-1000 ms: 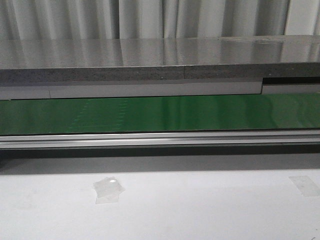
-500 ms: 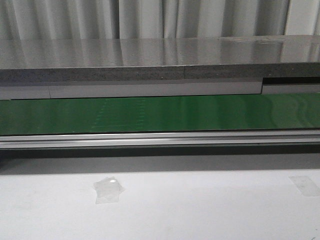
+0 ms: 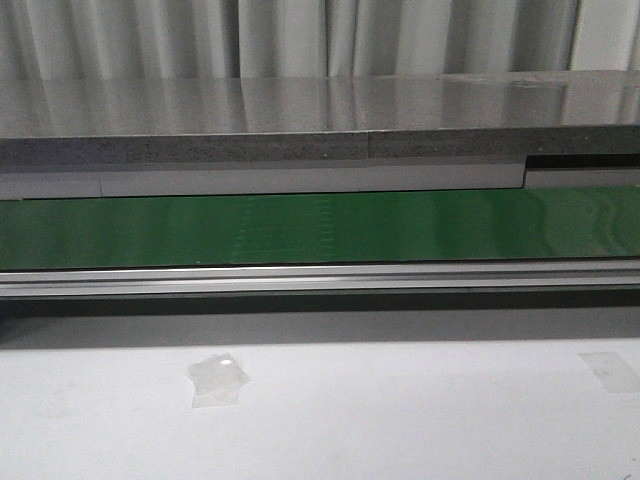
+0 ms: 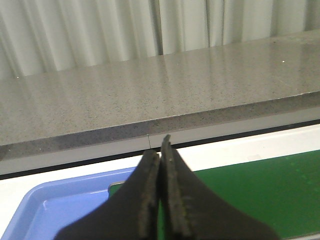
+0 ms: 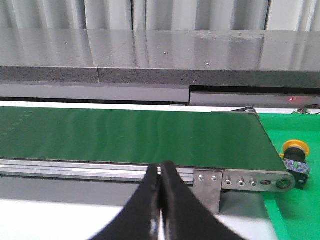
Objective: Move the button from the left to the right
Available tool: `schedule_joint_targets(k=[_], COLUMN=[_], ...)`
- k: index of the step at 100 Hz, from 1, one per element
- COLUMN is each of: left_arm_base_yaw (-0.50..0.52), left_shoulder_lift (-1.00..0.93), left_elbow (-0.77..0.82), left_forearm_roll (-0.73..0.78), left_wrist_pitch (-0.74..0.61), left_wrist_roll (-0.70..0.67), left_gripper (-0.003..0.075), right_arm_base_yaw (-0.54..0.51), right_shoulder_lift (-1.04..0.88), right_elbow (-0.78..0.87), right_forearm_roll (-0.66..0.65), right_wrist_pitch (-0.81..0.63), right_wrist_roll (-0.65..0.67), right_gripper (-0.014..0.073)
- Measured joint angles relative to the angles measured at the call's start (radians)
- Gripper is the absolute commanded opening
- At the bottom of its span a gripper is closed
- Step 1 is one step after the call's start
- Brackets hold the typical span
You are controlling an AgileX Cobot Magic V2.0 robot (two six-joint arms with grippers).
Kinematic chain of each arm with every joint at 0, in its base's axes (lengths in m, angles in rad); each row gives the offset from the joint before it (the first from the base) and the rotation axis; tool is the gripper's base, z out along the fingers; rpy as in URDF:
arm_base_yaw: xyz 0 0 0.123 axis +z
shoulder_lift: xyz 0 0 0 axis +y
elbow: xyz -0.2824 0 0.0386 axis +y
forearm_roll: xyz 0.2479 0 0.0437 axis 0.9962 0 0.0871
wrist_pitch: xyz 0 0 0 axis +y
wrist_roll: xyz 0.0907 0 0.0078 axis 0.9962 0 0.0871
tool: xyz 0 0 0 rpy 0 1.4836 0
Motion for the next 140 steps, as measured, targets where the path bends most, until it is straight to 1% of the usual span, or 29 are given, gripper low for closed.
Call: schedule_joint_targets(k=[8, 14, 18, 24, 40, 70, 89, 140], left_arm_base_yaw=[0.0, 0.0, 0.0, 0.0, 0.002, 0.045, 0.061, 0.061], left_shoulder_lift=[-0.013, -0.031, -0.048, -0.08, -0.181, -0.378, -0.472, -0.472], left_elbow=[0.027, 0.059, 0.084, 0.119, 0.215, 0.374, 0.377, 0.377], left_forearm_roll=[0.148, 0.228, 0.272, 0.3, 0.327, 0.34, 0.365, 0.371], left_wrist_pitch=[-0.023, -0.049, -0.065, -0.085, -0.1, -0.101, -0.105, -0.083], left_wrist_roll=[-0.139, -0.235, -0.27, -0.306, -0.331, -0.364, -0.424, -0.436], left_gripper=[-0.002, -0.002, -0.002, -0.002, -0.002, -0.002, -0.002, -0.002], right_arm_base_yaw=[0.0, 0.0, 0.0, 0.0, 0.0, 0.0, 0.0, 0.0], right_shoulder_lift=[0.0, 0.0, 0.0, 0.0, 0.0, 0.0, 0.0, 0.0], right_elbow=[0.0, 0.0, 0.0, 0.0, 0.0, 0.0, 0.0, 0.0], right_forearm_roll=[0.0, 0.0, 0.0, 0.0, 0.0, 0.0, 0.0, 0.0], right_wrist_pitch=[0.0, 0.0, 0.0, 0.0, 0.0, 0.0, 0.0, 0.0], right_wrist_roll=[0.0, 0.0, 0.0, 0.0, 0.0, 0.0, 0.0, 0.0], right_gripper=[-0.0068, -0.0068, -0.0068, -0.0068, -0.0068, -0.0068, -0.0068, -0.0068])
